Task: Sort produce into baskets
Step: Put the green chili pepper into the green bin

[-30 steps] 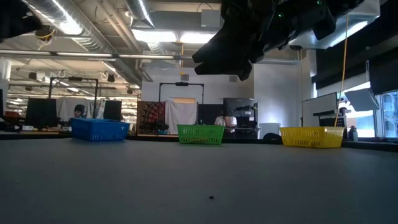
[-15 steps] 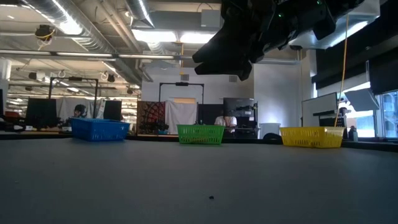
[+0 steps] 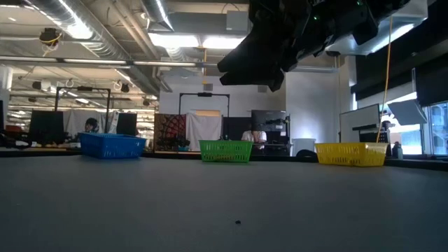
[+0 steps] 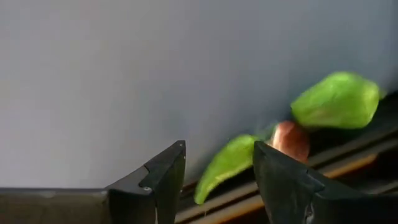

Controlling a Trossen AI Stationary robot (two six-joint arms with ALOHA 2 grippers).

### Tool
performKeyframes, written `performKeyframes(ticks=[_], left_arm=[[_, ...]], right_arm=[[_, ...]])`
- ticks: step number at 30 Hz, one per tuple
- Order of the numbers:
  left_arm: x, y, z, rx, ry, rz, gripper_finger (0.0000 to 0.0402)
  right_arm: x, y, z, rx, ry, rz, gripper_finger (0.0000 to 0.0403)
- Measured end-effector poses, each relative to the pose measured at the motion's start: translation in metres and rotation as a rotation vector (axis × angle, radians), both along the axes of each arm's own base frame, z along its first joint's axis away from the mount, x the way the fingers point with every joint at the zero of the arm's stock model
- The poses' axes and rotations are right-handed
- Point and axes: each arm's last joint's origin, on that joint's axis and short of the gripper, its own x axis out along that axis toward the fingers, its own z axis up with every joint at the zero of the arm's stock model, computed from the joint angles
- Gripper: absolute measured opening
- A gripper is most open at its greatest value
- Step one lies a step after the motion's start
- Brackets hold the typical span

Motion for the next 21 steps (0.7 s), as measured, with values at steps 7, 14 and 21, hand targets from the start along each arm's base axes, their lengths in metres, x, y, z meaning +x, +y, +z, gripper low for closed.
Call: performKeyframes(ticks=[7, 14, 21], left_arm=[[-0.003, -0.001, 0.0, 0.0, 0.021, -0.016, 0.0182], [-0.012, -0.004, 0.0, 0.009, 0.027, -0.056, 0.0182], [-0.019, -0.007, -0.003, 0.041, -0.002, -0.094, 0.0182]], right_arm=[[0.0, 0.0, 0.0, -0.001, 0.005, 0.0, 0.0186], [0.0, 0.0, 0.0, -0.001, 0.004, -0.001, 0.0186], [0.0, 0.0, 0.0, -0.001, 0.004, -0.001, 0.0186]])
